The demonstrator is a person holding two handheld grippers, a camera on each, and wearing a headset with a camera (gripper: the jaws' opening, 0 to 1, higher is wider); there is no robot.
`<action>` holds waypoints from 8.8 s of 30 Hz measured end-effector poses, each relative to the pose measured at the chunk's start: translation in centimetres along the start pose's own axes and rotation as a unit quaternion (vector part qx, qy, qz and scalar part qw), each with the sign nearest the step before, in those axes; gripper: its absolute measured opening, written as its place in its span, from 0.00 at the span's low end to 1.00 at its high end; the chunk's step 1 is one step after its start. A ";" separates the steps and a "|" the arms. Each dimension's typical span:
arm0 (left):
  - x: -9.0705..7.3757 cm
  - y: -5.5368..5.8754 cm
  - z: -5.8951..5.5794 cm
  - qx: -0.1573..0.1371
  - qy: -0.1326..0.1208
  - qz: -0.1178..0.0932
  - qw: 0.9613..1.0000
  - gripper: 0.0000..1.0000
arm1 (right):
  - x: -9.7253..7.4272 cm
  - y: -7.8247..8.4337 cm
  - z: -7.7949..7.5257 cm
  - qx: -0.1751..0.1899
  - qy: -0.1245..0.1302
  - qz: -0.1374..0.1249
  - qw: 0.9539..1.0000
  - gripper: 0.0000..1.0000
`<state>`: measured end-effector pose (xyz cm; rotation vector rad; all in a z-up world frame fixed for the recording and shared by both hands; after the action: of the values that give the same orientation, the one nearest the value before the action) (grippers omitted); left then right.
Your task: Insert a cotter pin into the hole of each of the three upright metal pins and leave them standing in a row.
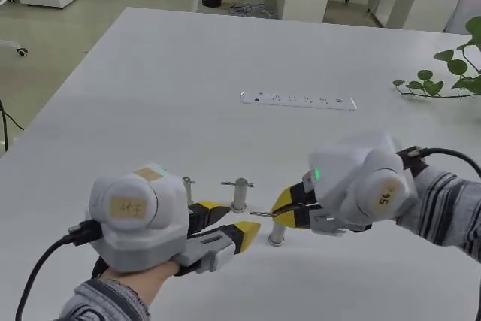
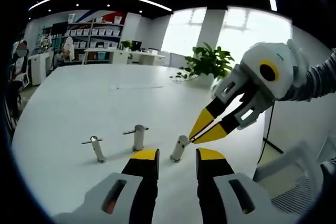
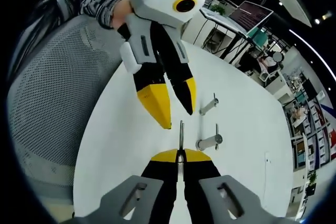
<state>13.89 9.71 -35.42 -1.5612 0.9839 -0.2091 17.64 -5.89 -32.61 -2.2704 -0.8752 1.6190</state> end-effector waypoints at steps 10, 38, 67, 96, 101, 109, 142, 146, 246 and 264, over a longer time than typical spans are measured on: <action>0.0 0.0 -0.2 -0.038 0.014 -0.015 0.999 0.11 | 0.0 -1.1 0.1 -0.009 0.002 -0.019 1.000 0.00; -0.2 -0.7 -0.9 0.110 0.066 -0.016 0.992 0.00 | -0.1 -0.7 0.1 0.025 -0.003 -0.032 0.999 0.00; -0.7 -0.9 -1.0 0.204 0.109 -0.002 0.973 0.01 | -1.1 -0.3 1.2 0.063 -0.031 -0.056 0.996 0.00; 5.5 1.8 -1.1 0.195 0.006 0.037 0.980 0.28 | -2.2 6.5 1.3 0.112 0.011 0.037 0.993 0.00; 6.6 2.1 -1.0 0.180 -0.002 0.042 0.983 0.25 | -1.8 7.7 1.1 0.121 0.019 0.049 0.991 0.00; 8.3 2.6 -0.9 0.154 -0.014 0.048 0.987 0.21 | -0.9 8.7 0.8 0.122 0.015 0.052 0.991 0.00; 10.9 4.0 -1.2 0.102 -0.047 0.068 0.991 0.10 | 0.2 8.5 0.2 0.117 0.005 0.046 0.992 0.00; 10.9 4.0 -1.1 0.105 -0.046 0.067 0.991 0.10 | 0.1 8.4 0.2 0.111 0.004 0.050 0.993 0.00; 10.7 4.4 -1.2 0.078 -0.079 0.065 0.992 0.29 | 1.9 6.0 -1.4 0.194 -0.003 -0.011 0.981 0.12; 8.1 3.4 -1.7 0.080 -0.053 0.056 0.994 0.48 | 3.1 5.6 -2.0 0.243 -0.033 -0.019 0.969 0.08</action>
<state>16.28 3.27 -41.10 -1.3540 0.9451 -0.1229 22.07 -8.26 -37.03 -1.8585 -0.4608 1.6745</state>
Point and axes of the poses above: the centre of the closed fingertips' face, and the gripper's own axes: x roughly forward along the fingers, z roughly to its left, y roughly out of its underside, the point moved 10 cm from there along -x, roughly backward along the fingers, and after that the axes turned 1 degree about -y, right-handed, at the moved point
